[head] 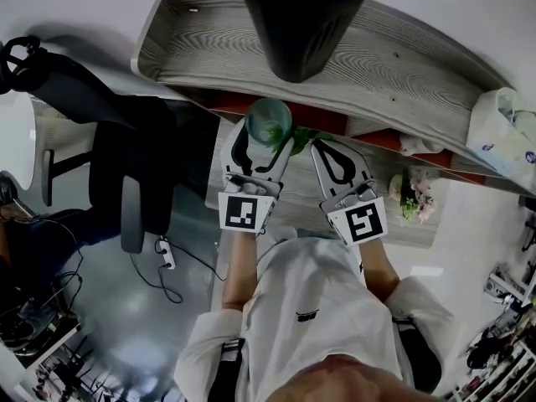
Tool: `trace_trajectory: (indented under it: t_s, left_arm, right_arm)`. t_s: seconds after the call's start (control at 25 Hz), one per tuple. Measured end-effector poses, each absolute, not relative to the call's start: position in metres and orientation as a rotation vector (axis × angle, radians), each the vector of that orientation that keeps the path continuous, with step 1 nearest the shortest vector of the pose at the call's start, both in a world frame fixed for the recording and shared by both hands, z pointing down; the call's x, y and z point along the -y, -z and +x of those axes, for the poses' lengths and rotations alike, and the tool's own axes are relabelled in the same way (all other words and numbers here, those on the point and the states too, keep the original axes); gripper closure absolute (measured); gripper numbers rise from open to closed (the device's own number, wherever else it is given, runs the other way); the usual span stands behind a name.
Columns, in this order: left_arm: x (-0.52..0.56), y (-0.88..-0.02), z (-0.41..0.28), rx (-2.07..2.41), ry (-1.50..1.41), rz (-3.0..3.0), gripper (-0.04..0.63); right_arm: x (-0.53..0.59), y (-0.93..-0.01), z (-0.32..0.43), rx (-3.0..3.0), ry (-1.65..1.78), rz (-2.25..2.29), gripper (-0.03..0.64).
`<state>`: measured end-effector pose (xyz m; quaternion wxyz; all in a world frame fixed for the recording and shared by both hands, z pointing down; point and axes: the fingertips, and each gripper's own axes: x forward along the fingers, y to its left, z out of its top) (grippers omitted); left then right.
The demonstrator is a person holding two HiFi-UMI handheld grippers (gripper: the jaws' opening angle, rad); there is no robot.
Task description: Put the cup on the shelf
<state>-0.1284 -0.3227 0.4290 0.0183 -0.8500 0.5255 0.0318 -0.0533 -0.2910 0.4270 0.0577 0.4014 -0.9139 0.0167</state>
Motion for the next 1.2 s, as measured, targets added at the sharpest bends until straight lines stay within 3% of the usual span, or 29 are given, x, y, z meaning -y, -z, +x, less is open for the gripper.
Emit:
trace_trajectory:
  t_s: [1.2]
  left_arm:
    - [0.359, -0.435, -0.11, -1.649, -0.001, -2.628, 0.236]
  right_arm:
    - [0.306, -0.433, -0.052, 2.75, -0.073, 1.251, 0.586]
